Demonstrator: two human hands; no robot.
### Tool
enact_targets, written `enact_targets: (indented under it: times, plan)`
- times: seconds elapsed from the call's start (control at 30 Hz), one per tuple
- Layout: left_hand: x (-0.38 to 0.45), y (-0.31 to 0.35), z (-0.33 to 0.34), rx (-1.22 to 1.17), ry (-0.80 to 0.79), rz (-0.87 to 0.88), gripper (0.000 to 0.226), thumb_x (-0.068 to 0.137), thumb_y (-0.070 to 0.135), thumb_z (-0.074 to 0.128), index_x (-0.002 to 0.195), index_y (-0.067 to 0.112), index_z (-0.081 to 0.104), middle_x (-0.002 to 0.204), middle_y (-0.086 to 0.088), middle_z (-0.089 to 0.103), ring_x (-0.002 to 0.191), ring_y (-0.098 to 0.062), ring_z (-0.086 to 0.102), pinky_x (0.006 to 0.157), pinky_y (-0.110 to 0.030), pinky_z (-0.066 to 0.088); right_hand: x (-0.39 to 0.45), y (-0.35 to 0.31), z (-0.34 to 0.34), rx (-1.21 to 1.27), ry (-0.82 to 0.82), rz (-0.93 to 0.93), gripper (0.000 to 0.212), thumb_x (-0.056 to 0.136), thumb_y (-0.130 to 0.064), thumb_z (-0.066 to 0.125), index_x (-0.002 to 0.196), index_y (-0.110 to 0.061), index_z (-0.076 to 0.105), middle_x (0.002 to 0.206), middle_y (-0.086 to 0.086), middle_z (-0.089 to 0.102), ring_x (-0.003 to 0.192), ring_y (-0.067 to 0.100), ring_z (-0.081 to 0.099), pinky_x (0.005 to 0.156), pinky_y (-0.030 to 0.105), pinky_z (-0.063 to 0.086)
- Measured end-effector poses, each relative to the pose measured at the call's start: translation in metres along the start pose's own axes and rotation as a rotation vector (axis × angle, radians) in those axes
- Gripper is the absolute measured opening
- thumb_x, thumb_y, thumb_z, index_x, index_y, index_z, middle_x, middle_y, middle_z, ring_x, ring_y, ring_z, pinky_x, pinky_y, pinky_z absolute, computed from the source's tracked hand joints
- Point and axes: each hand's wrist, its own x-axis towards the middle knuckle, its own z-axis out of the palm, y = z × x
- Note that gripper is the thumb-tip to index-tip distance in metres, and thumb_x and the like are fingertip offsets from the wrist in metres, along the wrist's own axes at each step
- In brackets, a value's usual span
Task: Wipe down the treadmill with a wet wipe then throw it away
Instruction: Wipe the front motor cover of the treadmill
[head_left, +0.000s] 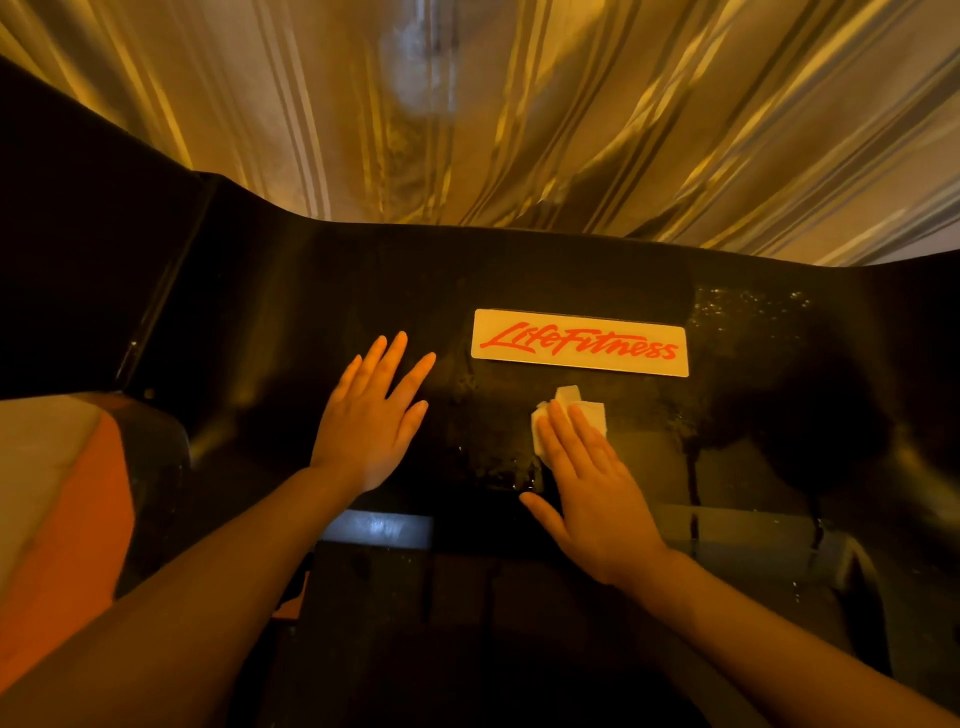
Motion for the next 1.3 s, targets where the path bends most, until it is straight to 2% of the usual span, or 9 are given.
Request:
enact_targets:
  times: [0.17, 0.3, 0.47, 0.63, 0.73, 0.97, 1.1, 1.3]
  plan:
    - [0.0, 0.002, 0.0, 0.015, -0.008, -0.012, 0.058, 0.099, 0.048, 0.018, 0.152, 0.025, 0.023, 0.16, -0.012, 0.02, 0.148, -0.03, 0.014, 0.116, -0.046, 0.017, -0.018, 0.029, -0.008, -0.044, -0.008, 0.079, 0.085, 0.091, -0.073, 0.002, 0.156, -0.017, -0.004, 0.163, 0.002, -0.009, 0.149, 0.016, -0.017, 0.119, 0.034, -0.004]
    - [0.0, 0.002, 0.0, 0.004, -0.013, -0.02, 0.059, 0.099, 0.049, 0.018, 0.152, 0.024, 0.024, 0.16, -0.012, 0.02, 0.148, -0.031, 0.013, 0.117, -0.048, 0.019, -0.03, 0.047, -0.012, -0.093, 0.015, 0.146, 0.085, 0.093, -0.071, 0.007, 0.156, -0.014, 0.003, 0.164, 0.005, -0.003, 0.15, 0.017, -0.014, 0.119, 0.035, -0.002]
    - [0.0, 0.003, 0.0, 0.001, -0.014, -0.015, 0.059, 0.099, 0.048, 0.019, 0.152, 0.024, 0.025, 0.16, -0.013, 0.02, 0.148, -0.032, 0.015, 0.116, -0.049, 0.02, -0.028, 0.036, -0.009, -0.065, 0.055, 0.173, 0.084, 0.095, -0.068, 0.018, 0.155, -0.012, 0.006, 0.163, 0.006, 0.0, 0.15, 0.018, -0.011, 0.118, 0.038, 0.0]
    - [-0.002, 0.004, -0.003, 0.001, -0.023, -0.022, 0.06, 0.099, 0.048, 0.018, 0.152, 0.023, 0.026, 0.16, -0.013, 0.021, 0.148, -0.031, 0.015, 0.116, -0.048, 0.02, -0.012, 0.001, -0.001, -0.009, 0.015, 0.023, 0.084, 0.093, -0.068, 0.024, 0.156, -0.014, 0.008, 0.163, 0.006, 0.001, 0.15, 0.022, -0.008, 0.118, 0.039, 0.003]
    - [-0.006, 0.004, -0.003, -0.028, -0.034, -0.031, 0.06, 0.098, 0.05, 0.015, 0.153, 0.025, 0.024, 0.161, -0.012, 0.018, 0.149, -0.03, 0.011, 0.118, -0.047, 0.016, 0.0, -0.024, 0.006, -0.008, 0.004, -0.08, 0.083, 0.093, -0.065, 0.032, 0.155, -0.014, 0.013, 0.162, 0.008, 0.008, 0.15, 0.026, 0.003, 0.117, 0.043, 0.011]
    - [-0.017, -0.001, -0.003, -0.012, -0.017, -0.001, 0.058, 0.1, 0.048, 0.016, 0.152, 0.025, 0.024, 0.159, -0.013, 0.023, 0.147, -0.032, 0.016, 0.115, -0.046, 0.018, 0.023, -0.063, 0.025, -0.058, -0.049, -0.306, 0.084, 0.094, -0.062, 0.038, 0.155, -0.01, 0.014, 0.163, 0.011, 0.007, 0.15, 0.027, 0.0, 0.118, 0.042, 0.0]
    - [-0.018, -0.002, -0.001, -0.001, -0.01, 0.003, 0.057, 0.1, 0.048, 0.018, 0.152, 0.024, 0.023, 0.158, -0.015, 0.024, 0.146, -0.034, 0.019, 0.115, -0.048, 0.022, 0.022, -0.056, 0.024, -0.054, -0.078, -0.34, 0.082, 0.095, -0.061, 0.035, 0.156, -0.012, 0.01, 0.163, 0.008, 0.001, 0.15, 0.024, -0.006, 0.118, 0.041, 0.0]
    - [-0.019, 0.0, 0.001, 0.011, -0.012, -0.007, 0.058, 0.1, 0.048, 0.019, 0.153, 0.024, 0.024, 0.159, -0.014, 0.021, 0.148, -0.033, 0.016, 0.116, -0.049, 0.023, 0.002, -0.033, 0.022, -0.045, -0.054, -0.285, 0.079, 0.097, -0.06, 0.033, 0.156, -0.014, 0.011, 0.163, 0.006, 0.005, 0.151, 0.023, -0.002, 0.119, 0.043, 0.008]
